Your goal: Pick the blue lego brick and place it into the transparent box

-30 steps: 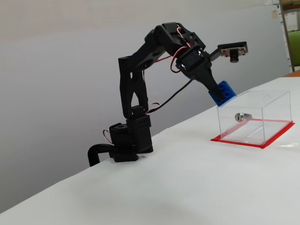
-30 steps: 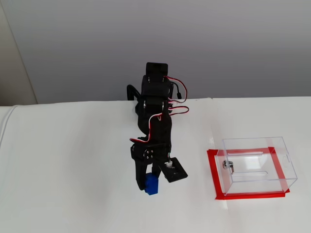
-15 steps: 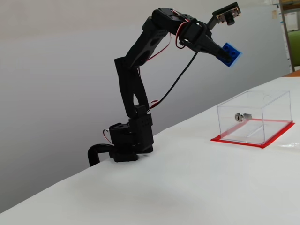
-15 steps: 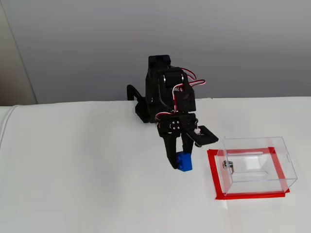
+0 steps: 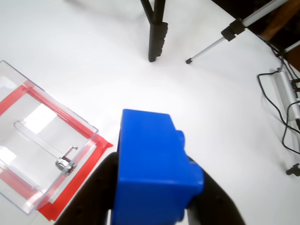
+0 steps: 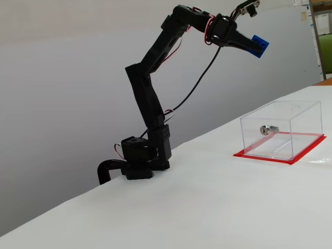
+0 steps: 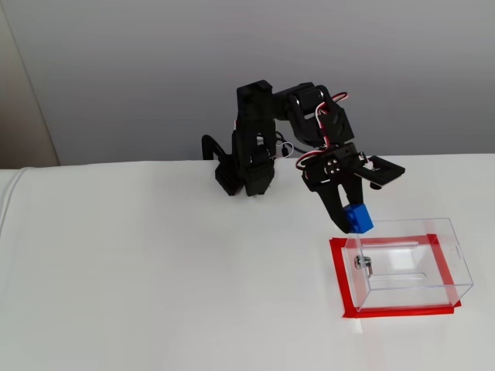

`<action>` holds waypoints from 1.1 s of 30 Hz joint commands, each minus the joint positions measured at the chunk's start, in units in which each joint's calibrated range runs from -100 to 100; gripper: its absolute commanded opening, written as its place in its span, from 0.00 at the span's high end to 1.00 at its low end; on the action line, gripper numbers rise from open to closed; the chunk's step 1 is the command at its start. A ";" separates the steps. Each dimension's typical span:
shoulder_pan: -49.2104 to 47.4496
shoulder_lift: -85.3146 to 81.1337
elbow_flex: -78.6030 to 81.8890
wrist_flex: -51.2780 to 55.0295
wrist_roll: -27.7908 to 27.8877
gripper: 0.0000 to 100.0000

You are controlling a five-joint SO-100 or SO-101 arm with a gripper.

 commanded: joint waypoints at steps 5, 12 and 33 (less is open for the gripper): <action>-10.23 -1.65 -2.23 0.31 -2.15 0.98; -18.59 0.98 -0.97 -1.26 -2.62 0.98; -26.13 23.89 -1.60 -11.00 -4.81 0.98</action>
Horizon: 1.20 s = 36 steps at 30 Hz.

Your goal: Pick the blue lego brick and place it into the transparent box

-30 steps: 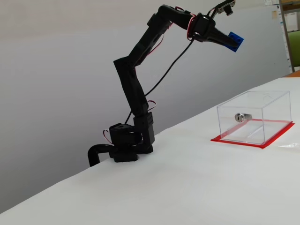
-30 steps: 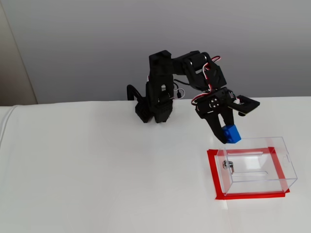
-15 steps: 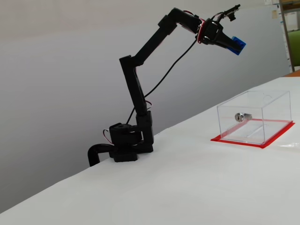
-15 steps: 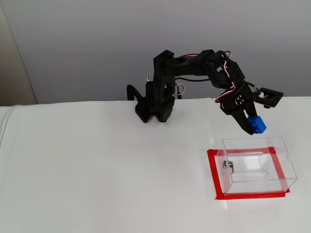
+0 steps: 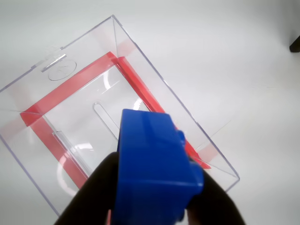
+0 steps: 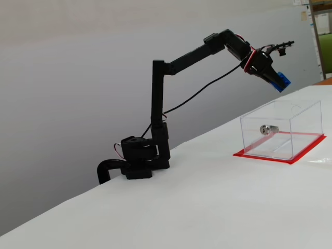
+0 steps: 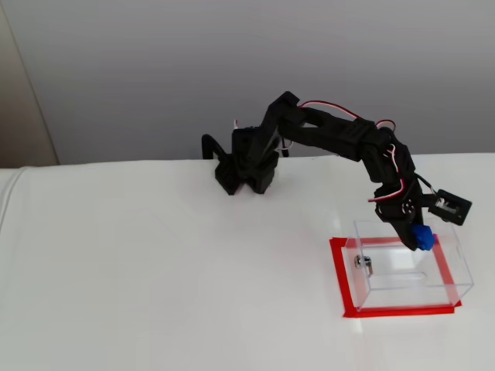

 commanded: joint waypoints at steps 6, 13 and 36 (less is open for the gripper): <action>-1.05 2.50 -1.69 -1.58 -0.27 0.98; -1.71 2.67 -1.69 -1.67 -0.27 0.92; -2.08 2.08 -1.69 -1.67 -0.27 0.81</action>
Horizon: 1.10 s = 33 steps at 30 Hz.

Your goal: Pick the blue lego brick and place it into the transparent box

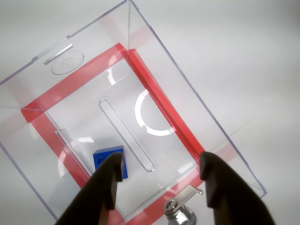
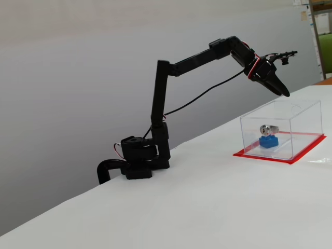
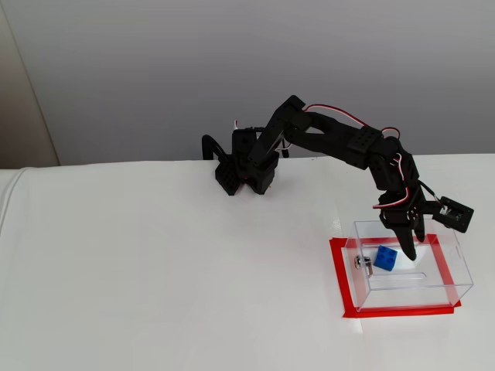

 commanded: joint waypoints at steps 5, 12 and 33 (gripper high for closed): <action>-0.26 -1.39 -1.69 -0.89 -0.22 0.81; -0.34 -1.47 -1.69 -0.89 -0.22 0.97; 11.71 -21.58 9.43 -0.89 -0.17 0.98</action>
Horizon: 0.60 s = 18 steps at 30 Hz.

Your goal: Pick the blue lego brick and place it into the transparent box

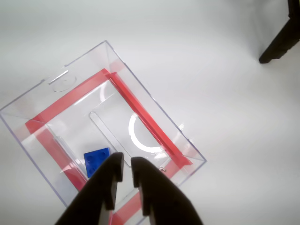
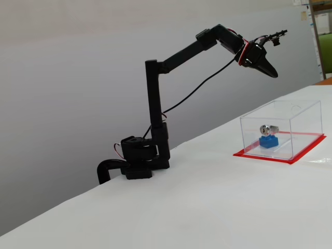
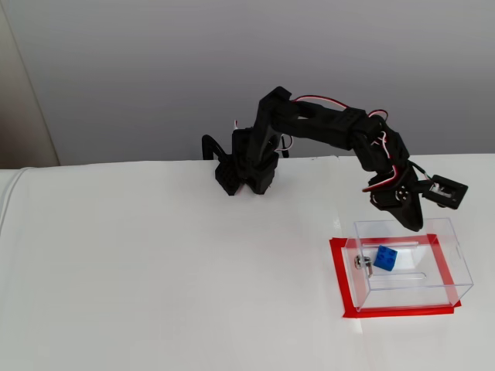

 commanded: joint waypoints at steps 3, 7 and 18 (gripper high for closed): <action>9.71 -15.10 11.01 -0.89 -0.17 0.98; 16.07 -23.50 19.24 -0.89 -0.17 0.98; 35.58 -40.98 36.51 -0.89 -0.22 0.98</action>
